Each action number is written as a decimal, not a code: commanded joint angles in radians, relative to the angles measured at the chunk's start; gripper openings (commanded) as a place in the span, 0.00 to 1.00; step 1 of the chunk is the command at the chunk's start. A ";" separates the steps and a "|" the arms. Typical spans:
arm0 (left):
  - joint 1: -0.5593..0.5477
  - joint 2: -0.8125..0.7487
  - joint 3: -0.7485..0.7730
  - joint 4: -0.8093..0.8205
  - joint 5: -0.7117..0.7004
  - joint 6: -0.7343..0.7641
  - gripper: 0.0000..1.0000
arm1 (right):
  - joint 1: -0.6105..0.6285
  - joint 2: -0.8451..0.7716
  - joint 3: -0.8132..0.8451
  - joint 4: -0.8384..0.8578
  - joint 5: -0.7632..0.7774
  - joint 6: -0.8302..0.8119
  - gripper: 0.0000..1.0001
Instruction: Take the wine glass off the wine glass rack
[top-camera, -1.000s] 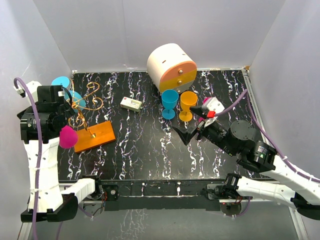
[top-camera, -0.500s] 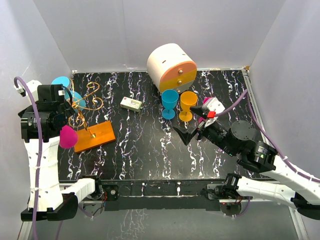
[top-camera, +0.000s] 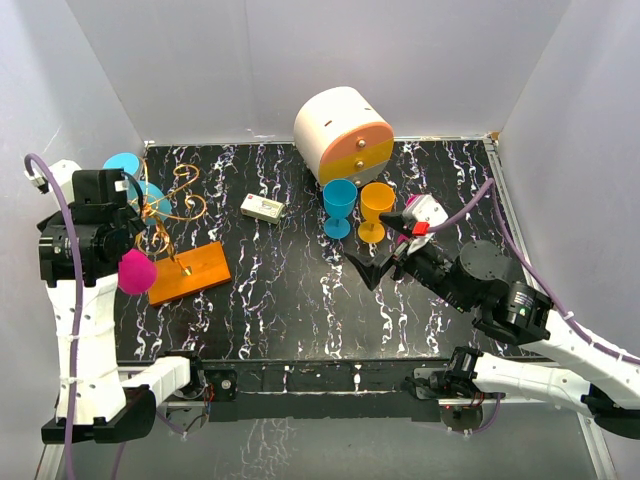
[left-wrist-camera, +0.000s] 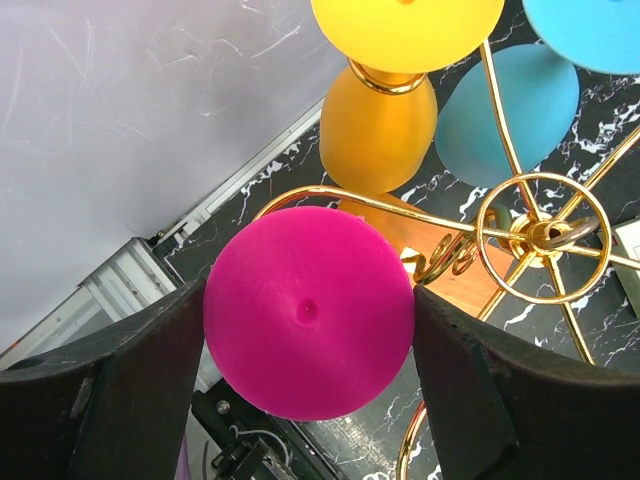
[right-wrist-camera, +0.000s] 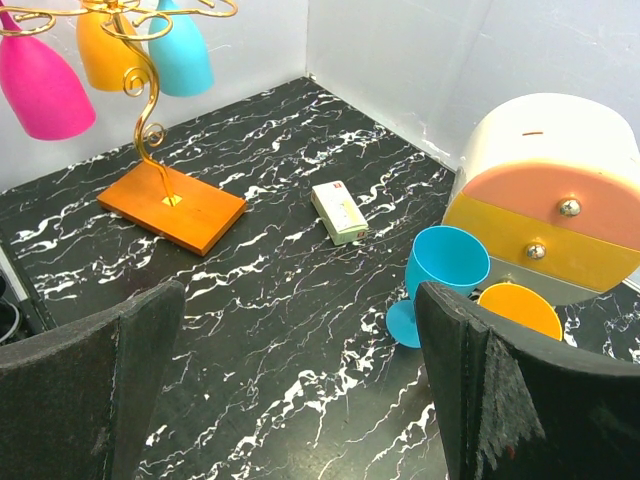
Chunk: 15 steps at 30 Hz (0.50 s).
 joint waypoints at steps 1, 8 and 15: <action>0.005 -0.018 0.058 -0.018 -0.048 0.007 0.67 | 0.006 -0.002 0.019 0.066 0.009 -0.011 0.98; 0.005 -0.002 0.129 -0.027 -0.068 0.037 0.65 | 0.006 0.002 0.020 0.069 0.007 -0.009 0.98; 0.006 0.008 0.110 -0.012 -0.107 0.053 0.64 | 0.006 0.001 0.026 0.067 0.017 -0.010 0.98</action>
